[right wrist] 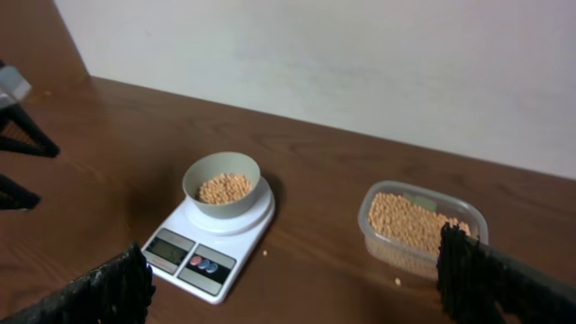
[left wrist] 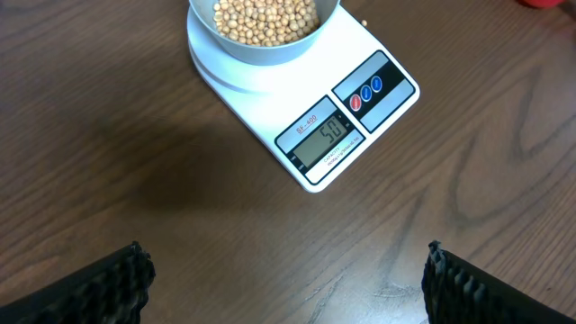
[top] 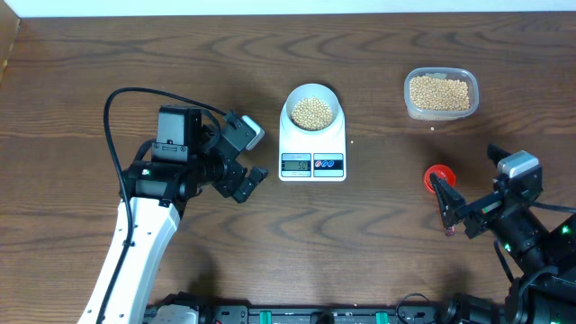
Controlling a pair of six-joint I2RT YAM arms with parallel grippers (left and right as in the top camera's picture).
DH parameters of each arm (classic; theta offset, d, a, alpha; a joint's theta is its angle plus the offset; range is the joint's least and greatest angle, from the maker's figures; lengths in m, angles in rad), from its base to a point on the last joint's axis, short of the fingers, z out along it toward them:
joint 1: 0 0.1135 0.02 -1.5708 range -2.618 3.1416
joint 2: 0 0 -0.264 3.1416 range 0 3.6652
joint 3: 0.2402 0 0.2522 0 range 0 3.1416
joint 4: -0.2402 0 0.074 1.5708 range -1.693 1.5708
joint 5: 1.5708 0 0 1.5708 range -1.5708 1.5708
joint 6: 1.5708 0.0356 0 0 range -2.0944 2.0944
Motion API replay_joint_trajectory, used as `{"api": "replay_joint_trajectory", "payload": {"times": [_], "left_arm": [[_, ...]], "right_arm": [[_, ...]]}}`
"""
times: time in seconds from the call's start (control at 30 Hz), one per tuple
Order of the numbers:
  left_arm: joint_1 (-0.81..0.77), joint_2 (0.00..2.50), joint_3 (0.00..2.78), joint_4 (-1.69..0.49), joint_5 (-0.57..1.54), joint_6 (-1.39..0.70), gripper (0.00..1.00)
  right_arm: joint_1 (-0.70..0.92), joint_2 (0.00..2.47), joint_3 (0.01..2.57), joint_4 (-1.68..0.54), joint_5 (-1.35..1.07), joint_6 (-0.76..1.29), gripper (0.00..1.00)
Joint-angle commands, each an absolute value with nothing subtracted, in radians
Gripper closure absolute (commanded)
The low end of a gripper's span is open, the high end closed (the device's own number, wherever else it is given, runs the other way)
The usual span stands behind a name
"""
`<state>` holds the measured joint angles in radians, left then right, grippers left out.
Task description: Scoop item into bowl and weigh 50g on scale
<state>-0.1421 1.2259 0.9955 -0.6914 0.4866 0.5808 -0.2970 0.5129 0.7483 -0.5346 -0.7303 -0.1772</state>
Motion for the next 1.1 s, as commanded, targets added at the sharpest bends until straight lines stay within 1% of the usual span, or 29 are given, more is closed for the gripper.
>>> {"api": "replay_joint_trajectory", "payload": {"times": [0.0,0.63,0.87,1.07], "left_arm": [[-0.141,1.221,1.018,-0.691,0.478,0.59,0.02],[-0.141,1.221,1.018,-0.691,0.478,0.59,0.02],[-0.141,1.221,1.018,-0.691,0.478,0.59,0.02],[-0.141,1.221,1.018,-0.691,0.478,0.591,0.02]], "right_arm": [[-0.302,0.509,0.763,-0.561,-0.685,-0.189,0.01],[-0.302,0.509,0.762,-0.7,-0.674,-0.189,0.01],[-0.299,0.508,0.742,-0.699,-0.645,-0.189,0.01],[-0.242,0.508,0.742,-0.683,-0.619,-0.189,0.01]]}}
